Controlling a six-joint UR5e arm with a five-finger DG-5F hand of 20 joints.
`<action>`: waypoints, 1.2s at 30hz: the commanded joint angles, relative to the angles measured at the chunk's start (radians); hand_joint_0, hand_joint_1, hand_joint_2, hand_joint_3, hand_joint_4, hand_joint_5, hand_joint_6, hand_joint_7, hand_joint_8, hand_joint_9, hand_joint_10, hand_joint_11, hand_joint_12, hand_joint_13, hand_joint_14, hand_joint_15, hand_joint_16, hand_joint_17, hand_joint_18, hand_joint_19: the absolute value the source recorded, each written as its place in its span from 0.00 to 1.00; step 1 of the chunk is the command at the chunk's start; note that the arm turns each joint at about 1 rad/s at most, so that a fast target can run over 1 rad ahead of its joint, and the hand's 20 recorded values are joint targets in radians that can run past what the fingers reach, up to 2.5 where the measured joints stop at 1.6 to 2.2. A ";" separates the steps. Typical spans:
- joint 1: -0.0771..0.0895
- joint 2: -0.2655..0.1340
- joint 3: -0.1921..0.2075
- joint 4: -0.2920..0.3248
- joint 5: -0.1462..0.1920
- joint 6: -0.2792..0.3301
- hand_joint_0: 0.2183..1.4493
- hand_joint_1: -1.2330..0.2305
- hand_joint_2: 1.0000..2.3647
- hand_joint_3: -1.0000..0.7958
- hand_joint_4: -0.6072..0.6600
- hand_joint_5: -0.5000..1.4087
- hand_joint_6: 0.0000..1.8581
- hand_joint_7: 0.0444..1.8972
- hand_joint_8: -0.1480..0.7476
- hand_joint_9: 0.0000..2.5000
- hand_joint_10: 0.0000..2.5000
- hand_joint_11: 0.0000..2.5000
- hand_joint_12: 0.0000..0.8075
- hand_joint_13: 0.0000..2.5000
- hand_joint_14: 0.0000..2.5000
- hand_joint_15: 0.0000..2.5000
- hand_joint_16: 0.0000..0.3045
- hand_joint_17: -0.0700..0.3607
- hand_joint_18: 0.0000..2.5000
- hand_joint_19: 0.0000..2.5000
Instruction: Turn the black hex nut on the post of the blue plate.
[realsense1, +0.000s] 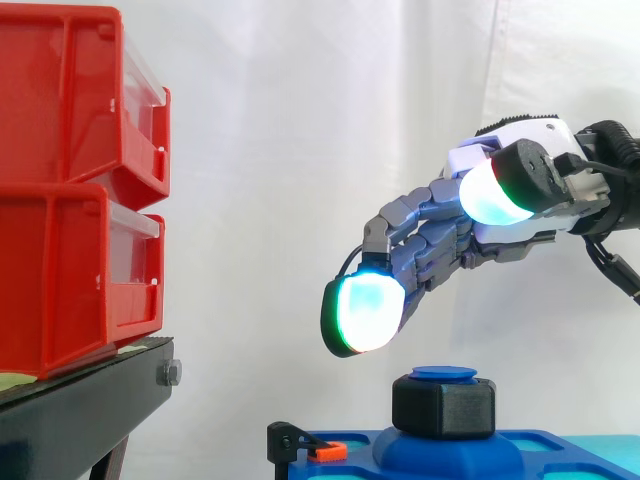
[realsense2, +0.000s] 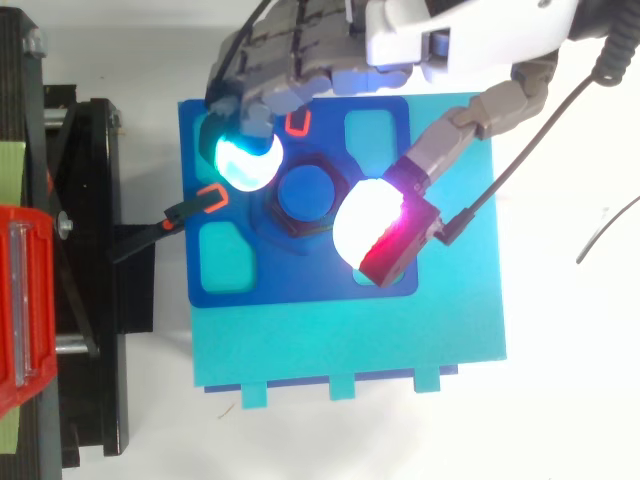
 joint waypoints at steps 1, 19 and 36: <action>0.009 0.000 -0.007 0.001 0.010 0.002 0.23 0.66 0.00 0.28 0.69 0.16 0.27 0.41 0.50 0.18 0.00 0.00 0.47 0.19 0.00 0.05 0.17 0.44 0.17 0.14; 0.066 0.000 -0.033 0.034 0.085 0.014 0.23 0.66 0.00 0.28 0.69 0.16 0.27 0.40 0.50 0.18 0.00 0.00 0.47 0.19 0.00 0.05 0.17 0.44 0.17 0.13; 0.077 0.000 -0.094 0.100 0.104 0.026 0.23 0.66 0.00 0.28 0.69 0.16 0.27 0.40 0.50 0.18 0.00 0.00 0.47 0.19 0.00 0.05 0.17 0.44 0.17 0.13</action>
